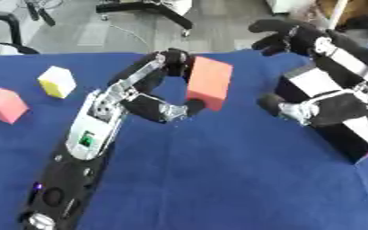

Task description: Pick up the objects with one hand, pass them to the other hand, and then place them into the box on the other side of the table.

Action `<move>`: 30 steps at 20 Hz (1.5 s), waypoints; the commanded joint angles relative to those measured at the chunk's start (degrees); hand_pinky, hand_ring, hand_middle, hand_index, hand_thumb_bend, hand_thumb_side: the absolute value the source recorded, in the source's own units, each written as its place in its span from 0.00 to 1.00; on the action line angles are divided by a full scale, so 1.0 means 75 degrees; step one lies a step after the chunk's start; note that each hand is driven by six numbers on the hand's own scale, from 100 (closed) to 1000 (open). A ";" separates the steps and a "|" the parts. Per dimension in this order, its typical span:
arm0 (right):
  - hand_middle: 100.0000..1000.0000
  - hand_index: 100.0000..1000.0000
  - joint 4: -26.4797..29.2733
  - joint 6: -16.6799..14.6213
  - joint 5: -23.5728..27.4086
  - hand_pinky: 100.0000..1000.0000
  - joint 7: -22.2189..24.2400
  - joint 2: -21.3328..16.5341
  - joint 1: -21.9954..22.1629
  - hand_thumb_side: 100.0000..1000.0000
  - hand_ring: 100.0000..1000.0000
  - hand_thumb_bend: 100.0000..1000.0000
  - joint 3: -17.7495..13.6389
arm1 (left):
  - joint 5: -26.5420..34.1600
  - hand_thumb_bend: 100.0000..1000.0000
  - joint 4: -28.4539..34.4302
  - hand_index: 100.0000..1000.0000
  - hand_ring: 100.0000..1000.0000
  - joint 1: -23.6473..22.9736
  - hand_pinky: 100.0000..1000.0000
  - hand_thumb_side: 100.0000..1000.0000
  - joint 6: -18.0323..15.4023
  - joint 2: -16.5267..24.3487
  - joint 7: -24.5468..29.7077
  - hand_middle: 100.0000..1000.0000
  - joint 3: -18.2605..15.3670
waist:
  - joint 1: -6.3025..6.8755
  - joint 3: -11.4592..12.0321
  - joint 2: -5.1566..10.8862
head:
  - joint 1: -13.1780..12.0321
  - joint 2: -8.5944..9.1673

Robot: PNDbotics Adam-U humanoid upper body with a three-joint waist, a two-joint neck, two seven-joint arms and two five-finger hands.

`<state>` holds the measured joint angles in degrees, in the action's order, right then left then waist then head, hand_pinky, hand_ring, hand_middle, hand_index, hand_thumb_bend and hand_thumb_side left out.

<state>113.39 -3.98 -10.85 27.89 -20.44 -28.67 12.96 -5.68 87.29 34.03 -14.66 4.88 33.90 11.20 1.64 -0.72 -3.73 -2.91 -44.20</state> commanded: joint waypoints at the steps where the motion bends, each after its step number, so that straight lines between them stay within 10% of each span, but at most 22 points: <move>1: 0.90 0.96 0.0137 0.0103 0.0251 0.78 0.0195 -0.0055 -0.0192 0.35 0.82 0.28 0.0097 | -0.0170 0.28 -0.0023 0.58 0.48 0.0248 0.53 0.22 -0.0087 -0.0085 -0.0050 0.48 0.0109 | -0.0129 0.0011 0.0048 | 0.0037 0.0011; 30: 0.87 0.94 -0.0171 0.0322 -0.0085 0.77 0.1070 -0.0116 -0.0217 0.32 0.80 0.25 0.0204 | -0.1810 0.33 -0.0384 0.59 0.49 0.0299 0.53 0.26 0.0038 -0.0428 -0.1131 0.49 0.0305 | -0.0173 0.0001 0.0051 | 0.0043 0.0011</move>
<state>111.92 -1.47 -10.92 35.26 -20.45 -29.52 14.39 -18.86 83.47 35.26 -14.41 1.88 26.02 13.33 1.28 -0.68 -3.73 -2.78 -44.20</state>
